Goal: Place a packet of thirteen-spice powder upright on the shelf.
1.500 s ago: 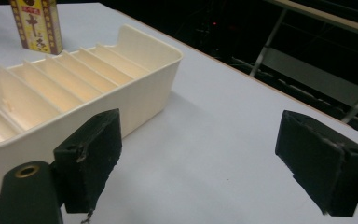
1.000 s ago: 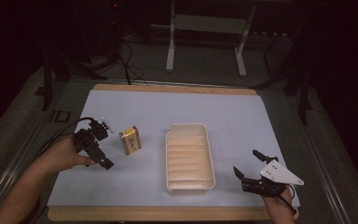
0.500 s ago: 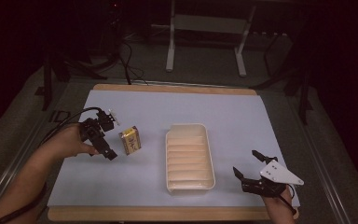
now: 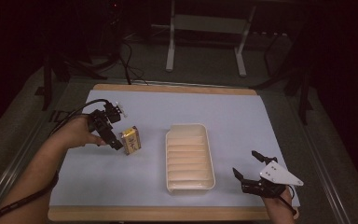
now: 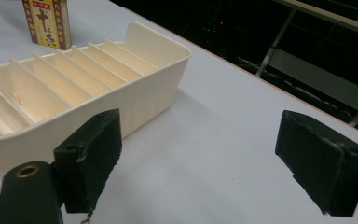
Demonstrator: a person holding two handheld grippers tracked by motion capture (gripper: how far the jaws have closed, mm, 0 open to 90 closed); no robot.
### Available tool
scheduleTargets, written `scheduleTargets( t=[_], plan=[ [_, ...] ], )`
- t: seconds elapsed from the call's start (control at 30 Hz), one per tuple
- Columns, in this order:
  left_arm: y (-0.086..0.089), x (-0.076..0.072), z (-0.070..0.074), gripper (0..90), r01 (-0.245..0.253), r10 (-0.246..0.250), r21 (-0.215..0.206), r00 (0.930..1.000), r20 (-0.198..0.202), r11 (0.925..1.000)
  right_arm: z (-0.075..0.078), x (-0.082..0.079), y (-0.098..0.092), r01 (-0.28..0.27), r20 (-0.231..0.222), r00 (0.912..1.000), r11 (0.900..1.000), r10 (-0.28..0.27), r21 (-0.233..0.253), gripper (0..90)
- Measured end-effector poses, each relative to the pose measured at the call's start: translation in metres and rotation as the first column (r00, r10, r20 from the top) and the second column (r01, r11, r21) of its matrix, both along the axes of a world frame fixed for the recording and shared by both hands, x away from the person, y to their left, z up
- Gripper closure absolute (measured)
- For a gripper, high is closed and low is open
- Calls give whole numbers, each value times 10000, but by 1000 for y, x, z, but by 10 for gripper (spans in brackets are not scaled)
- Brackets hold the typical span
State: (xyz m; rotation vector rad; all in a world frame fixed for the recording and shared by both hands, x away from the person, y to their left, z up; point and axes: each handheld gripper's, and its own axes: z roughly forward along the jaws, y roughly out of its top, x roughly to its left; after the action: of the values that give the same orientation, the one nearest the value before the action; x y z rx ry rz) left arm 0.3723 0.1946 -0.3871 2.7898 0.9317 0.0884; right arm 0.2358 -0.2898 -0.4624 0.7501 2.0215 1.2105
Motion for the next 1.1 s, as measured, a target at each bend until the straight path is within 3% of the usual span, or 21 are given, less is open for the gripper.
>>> scheduleTargets(
  t=[0.17, 0.27, 0.4, 0.5, 0.8, 0.87, 0.97, 1.1],
  plan=[
    [-5, 7, -4, 221, 37, -37, -52, 10000, 16, 10000, 0, 0, 0, -41, -8, 10000, 10000, 41, -22, 148],
    [-9, 14, -11, 297, 88, -83, 218, 9997, -209, 9997, -1, 1, 1, -91, -83, 9999, 10000, 91, -25, 148],
    [-13, 21, -18, 328, 97, -92, 179, 9996, -275, 9998, -1, 0, 1, -136, -93, 9999, 9999, 135, -46, 148],
    [-17, 23, -21, 341, 237, -231, 198, 9994, -265, 9995, -2, 1, 0, -134, -105, 9999, 9999, 133, -62, 149],
    [-25, 27, -28, 544, 638, -621, 502, 9974, -355, 9967, -3, 1, 1, -230, -166, 9996, 9997, 229, -88, 150],
    [-26, 28, -33, 583, 734, -700, 614, 9960, -557, 9954, -3, 1, 1, -248, -206, 9995, 9996, 246, -96, 150],
    [-28, 27, -35, 664, 883, -865, 582, 9957, -336, 9944, -3, 1, 2, -304, -180, 9994, 9995, 301, -127, 150],
    [-28, 26, -34, 672, 1151, -1128, 433, 9922, -524, 9924, -4, 2, 2, -280, -243, 9993, 9995, 276, -147, 151]
  ],
)
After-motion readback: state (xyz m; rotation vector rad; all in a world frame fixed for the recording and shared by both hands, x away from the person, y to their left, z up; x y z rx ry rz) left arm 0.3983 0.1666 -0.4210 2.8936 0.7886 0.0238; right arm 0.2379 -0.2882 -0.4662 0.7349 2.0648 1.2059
